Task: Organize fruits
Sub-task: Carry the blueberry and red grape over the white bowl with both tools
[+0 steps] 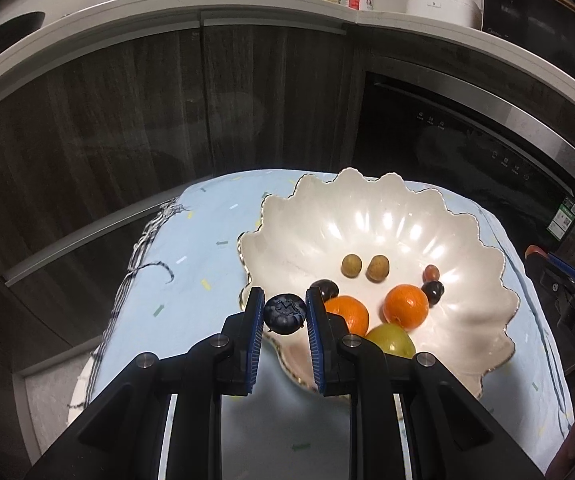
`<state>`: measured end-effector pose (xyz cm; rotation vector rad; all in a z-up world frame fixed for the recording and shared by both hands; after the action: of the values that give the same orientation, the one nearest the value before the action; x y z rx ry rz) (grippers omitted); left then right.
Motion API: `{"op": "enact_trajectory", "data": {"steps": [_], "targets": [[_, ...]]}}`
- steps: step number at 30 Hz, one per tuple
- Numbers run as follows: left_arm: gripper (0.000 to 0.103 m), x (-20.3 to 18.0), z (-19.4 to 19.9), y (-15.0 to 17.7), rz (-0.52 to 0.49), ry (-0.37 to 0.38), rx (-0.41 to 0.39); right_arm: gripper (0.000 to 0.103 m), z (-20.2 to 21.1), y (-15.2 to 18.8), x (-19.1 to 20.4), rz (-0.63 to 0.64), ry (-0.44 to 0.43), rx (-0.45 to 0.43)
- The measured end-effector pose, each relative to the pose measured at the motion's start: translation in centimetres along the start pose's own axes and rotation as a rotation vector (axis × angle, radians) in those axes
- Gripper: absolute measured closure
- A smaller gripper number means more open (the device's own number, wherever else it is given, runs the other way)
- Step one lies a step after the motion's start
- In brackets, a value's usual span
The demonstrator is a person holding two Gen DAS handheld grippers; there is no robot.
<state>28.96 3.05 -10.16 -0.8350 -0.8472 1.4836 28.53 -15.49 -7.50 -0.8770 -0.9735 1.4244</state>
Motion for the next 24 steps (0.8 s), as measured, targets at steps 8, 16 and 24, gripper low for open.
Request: {"op": "enact_trajectory", "data": {"steps": [8,16,24], "targets": [[0.081,-0.2,-2.8,-0.3,-0.021,0.014,0.037,0.081,-2.0,0.3,0.3,0.008,-0.004,0.028],[0.081,-0.2,-5.1,0.4,-0.022,0.026,0.089,0.081,-4.0,0.7,0.7,0.010,-0.013,0.066],[0.081,-0.4,-6.4,1.2,-0.031,0.041,0.135,0.081,-5.4,1.7,0.9,0.020,-0.027,0.122]]}}
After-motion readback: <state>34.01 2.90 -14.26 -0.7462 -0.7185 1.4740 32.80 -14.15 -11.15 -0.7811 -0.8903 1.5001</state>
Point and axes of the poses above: each gripper's, at about its wrist camera, not at the fingertips, and z roughly against the way its jaws point, x to its left, y to its underside, the point moved 3 cm from there along -z, roughly the way its jaws point, and after that the axes turned 14 degrees about -x, right-handed, at the moved point
